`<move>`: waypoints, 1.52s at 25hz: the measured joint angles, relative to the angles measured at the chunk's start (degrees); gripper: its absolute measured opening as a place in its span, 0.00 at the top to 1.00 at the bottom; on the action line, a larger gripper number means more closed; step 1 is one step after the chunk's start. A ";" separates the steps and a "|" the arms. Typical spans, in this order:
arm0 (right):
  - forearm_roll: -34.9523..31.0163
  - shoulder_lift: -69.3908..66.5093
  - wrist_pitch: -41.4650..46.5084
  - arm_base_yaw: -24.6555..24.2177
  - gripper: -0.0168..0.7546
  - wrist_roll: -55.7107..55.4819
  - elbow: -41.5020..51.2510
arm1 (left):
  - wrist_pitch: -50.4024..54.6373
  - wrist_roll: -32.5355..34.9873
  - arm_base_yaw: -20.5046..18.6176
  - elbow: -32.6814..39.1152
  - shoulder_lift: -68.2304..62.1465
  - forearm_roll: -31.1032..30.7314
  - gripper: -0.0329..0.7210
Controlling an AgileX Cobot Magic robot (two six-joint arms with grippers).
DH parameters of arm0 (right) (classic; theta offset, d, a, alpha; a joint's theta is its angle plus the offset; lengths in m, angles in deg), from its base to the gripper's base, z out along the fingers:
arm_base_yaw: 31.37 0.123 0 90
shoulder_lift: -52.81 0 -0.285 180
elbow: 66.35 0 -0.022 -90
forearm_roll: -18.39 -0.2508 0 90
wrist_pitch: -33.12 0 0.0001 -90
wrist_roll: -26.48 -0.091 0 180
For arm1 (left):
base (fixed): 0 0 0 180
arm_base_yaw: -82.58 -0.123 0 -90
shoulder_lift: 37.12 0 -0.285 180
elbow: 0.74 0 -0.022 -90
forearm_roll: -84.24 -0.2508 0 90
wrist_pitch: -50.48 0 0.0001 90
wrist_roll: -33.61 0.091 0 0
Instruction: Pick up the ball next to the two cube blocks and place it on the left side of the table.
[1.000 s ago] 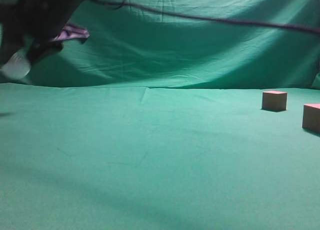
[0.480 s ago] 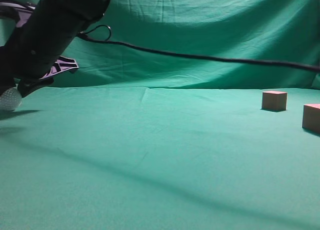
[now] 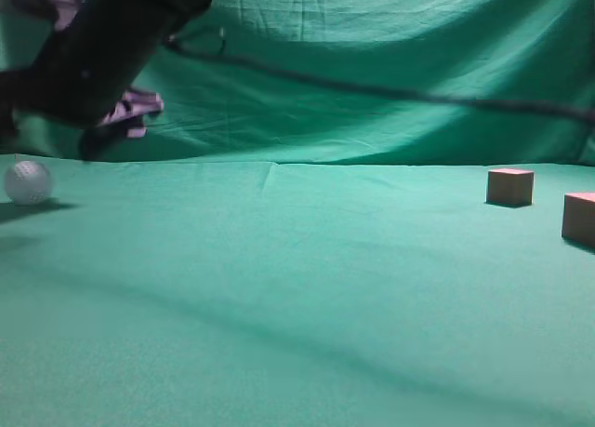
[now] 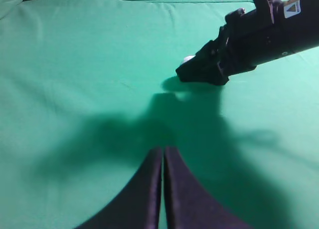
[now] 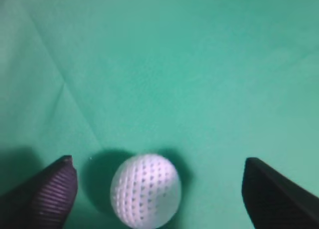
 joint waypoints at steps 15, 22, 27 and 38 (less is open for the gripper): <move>15.31 30.22 45.87 -9.02 0.98 -8.51 -3.68 | 0.00 0.00 0.00 0.00 0.00 0.00 0.96; 21.47 43.80 47.26 -12.36 0.98 -12.52 -0.97 | 0.00 0.00 0.00 0.00 0.00 0.00 0.96; 22.31 56.85 47.39 -15.97 0.98 -13.12 10.89 | 0.00 0.00 0.00 0.00 0.00 0.00 0.96; 22.61 85.83 32.19 -22.93 0.98 -15.99 54.63 | 0.00 0.00 0.00 0.00 0.00 0.00 0.96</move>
